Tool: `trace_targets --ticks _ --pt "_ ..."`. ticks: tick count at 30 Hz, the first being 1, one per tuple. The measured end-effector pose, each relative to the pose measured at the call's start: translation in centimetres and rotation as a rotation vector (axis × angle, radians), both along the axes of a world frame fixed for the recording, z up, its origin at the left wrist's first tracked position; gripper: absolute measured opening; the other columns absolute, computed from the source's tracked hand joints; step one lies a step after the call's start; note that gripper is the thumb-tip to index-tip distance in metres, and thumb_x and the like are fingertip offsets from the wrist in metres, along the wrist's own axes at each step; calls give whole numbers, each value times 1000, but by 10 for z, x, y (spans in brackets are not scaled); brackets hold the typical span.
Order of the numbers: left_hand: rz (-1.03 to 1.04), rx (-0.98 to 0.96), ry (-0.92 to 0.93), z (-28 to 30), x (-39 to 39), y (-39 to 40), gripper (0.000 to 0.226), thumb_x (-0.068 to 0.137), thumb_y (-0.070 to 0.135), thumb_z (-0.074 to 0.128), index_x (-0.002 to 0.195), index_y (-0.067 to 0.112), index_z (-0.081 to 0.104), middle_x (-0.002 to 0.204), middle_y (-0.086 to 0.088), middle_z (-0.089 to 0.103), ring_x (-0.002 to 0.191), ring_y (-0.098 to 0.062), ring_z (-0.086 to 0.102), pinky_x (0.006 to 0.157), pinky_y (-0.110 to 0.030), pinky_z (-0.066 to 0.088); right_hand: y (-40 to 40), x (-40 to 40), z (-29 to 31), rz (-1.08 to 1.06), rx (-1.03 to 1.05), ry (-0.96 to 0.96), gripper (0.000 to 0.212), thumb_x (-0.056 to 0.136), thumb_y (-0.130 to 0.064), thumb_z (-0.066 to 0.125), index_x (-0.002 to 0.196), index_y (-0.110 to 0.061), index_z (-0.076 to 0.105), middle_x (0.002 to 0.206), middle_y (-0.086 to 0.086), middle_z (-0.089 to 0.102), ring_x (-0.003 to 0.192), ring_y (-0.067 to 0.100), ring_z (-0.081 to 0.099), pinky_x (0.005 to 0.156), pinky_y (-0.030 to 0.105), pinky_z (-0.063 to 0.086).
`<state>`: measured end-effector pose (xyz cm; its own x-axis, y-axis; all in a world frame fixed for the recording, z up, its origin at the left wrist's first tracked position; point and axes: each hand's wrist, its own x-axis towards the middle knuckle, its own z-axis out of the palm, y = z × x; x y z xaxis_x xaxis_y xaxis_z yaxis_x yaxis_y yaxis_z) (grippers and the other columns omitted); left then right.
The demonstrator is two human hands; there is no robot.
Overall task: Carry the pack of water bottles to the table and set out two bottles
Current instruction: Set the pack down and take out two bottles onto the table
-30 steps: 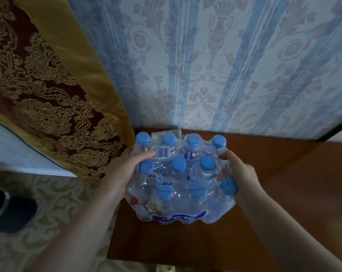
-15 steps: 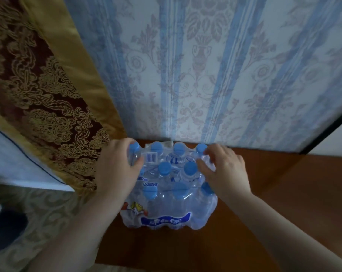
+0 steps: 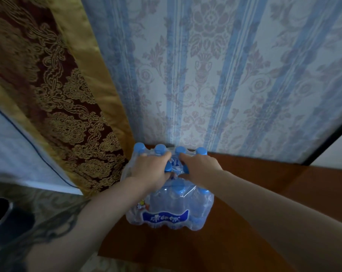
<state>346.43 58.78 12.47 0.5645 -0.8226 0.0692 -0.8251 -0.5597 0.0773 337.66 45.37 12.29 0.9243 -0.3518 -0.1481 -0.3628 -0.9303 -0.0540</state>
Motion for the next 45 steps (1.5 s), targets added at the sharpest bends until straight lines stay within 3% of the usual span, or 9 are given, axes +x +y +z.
trace_targets --ticks 2,6,11,16,21,26,29,34,45 --pt "53 -52 -34 -5 -4 0 39 95 55 54 115 22 49 105 -2 73 102 -27 64 71 -34 26 0 -2 -3 -61 55 -50 54 87 -57 58 121 -19 42 78 -1 52 72 24 49 58 33 36" --pt "177 -129 -4 -11 -6 -5 47 93 57 55 115 16 52 99 -3 72 92 -24 67 71 -32 35 4 -2 -11 -227 81 -167 57 80 -56 68 112 -14 48 94 4 62 88 27 61 63 33 38" --pt "237 -270 55 -13 -8 1 39 92 54 56 105 17 53 72 5 52 73 -20 60 61 -30 35 6 -1 -3 -223 97 -161 47 80 -52 70 100 -16 48 83 -1 51 77 20 55 61 30 39" --pt "180 -556 297 -7 2 6 34 85 43 71 80 21 45 57 8 46 54 -10 47 46 -24 25 3 6 39 -197 107 -327 45 76 -55 70 87 -18 47 70 -4 49 58 13 44 45 26 28" --pt "186 -611 283 4 7 7 42 79 47 73 69 29 36 53 8 47 49 -5 44 47 -27 24 12 4 52 -170 61 -407 43 75 -57 65 84 -19 48 67 -5 51 56 10 45 44 25 28" --pt "244 -673 273 16 7 10 41 76 49 77 75 20 49 60 8 56 55 -10 53 47 -30 32 11 2 64 -173 121 -483 41 73 -53 69 76 -21 44 63 -8 45 53 6 40 41 24 25" --pt "268 -763 253 41 6 8 43 76 45 80 69 27 42 60 10 53 54 -11 51 47 -29 34 8 4 85 -181 166 -577 42 69 -48 73 64 -27 37 62 -9 48 53 3 42 40 22 25" --pt "243 -897 221 91 5 3 37 71 36 81 74 17 49 67 -4 65 61 -23 61 54 -37 46 5 5 127 -204 214 -713 38 65 -41 74 60 -29 39 57 -10 49 51 1 44 39 21 27" --pt "153 -972 168 155 1 -6 34 62 31 78 61 21 45 53 7 50 48 -10 43 50 -27 33 1 -11 181 -235 238 -848 30 62 -41 73 59 -24 48 57 -10 51 50 2 45 41 19 29"
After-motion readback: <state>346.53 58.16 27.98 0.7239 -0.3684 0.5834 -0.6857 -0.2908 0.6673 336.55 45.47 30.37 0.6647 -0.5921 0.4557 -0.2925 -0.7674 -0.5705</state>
